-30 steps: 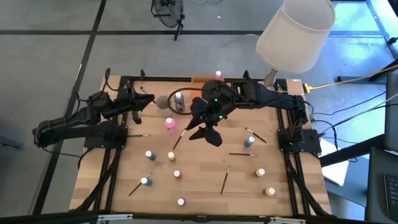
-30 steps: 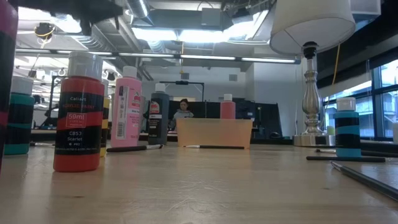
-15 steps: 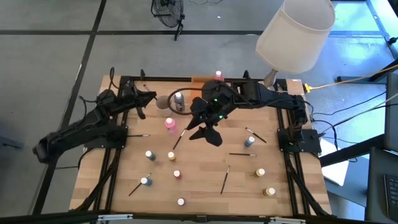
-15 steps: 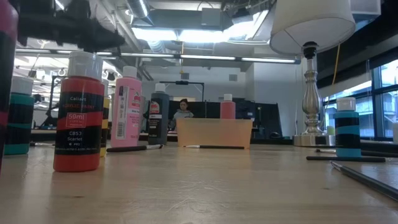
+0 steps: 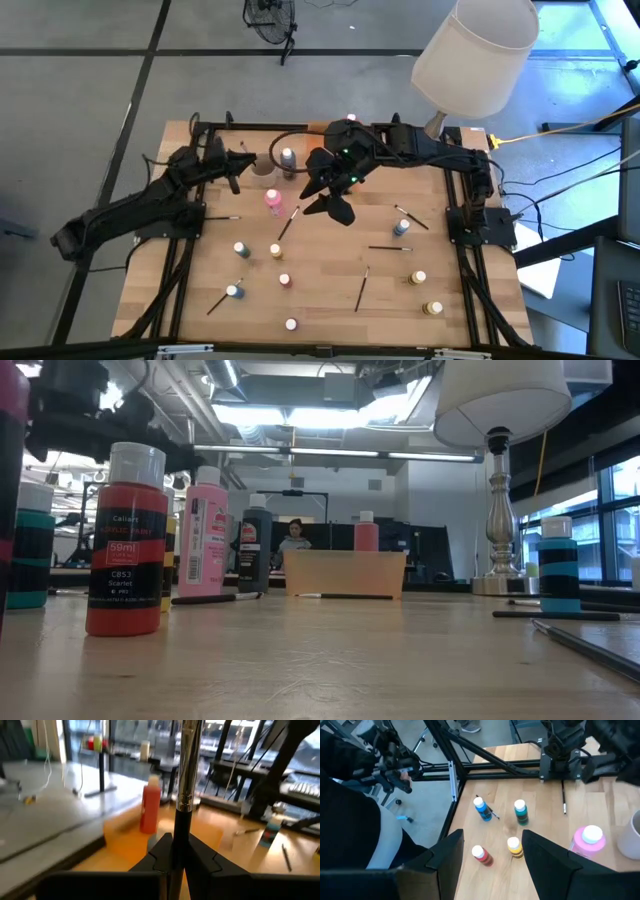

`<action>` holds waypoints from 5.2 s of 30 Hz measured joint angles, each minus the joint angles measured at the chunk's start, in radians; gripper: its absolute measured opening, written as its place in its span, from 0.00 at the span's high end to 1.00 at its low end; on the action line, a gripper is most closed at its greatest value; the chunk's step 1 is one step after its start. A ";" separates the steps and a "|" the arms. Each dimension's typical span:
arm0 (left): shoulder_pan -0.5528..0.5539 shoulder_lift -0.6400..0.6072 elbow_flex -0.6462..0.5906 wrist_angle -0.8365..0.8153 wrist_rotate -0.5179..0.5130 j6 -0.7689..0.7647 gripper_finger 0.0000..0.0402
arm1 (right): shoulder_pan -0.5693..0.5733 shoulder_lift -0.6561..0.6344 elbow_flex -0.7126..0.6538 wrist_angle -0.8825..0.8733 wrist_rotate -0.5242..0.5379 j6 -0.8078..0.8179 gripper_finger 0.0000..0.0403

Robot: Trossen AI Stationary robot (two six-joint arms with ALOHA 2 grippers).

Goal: Pick & Place Paint Supplies
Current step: Put the black paint brush into the white cup, then put the pink paint bottle into the orange bin

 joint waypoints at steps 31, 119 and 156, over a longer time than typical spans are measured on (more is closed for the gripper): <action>0.000 0.332 -0.001 0.245 0.019 0.012 0.92 | -0.016 0.000 0.000 -0.008 0.000 -0.007 0.49; -0.200 0.113 0.000 0.435 0.221 -0.375 0.69 | 0.034 0.001 0.000 -0.012 -0.074 0.027 0.51; -0.598 0.116 0.621 -0.247 0.034 -0.318 0.69 | 0.283 -0.025 0.000 -0.013 0.150 0.074 0.59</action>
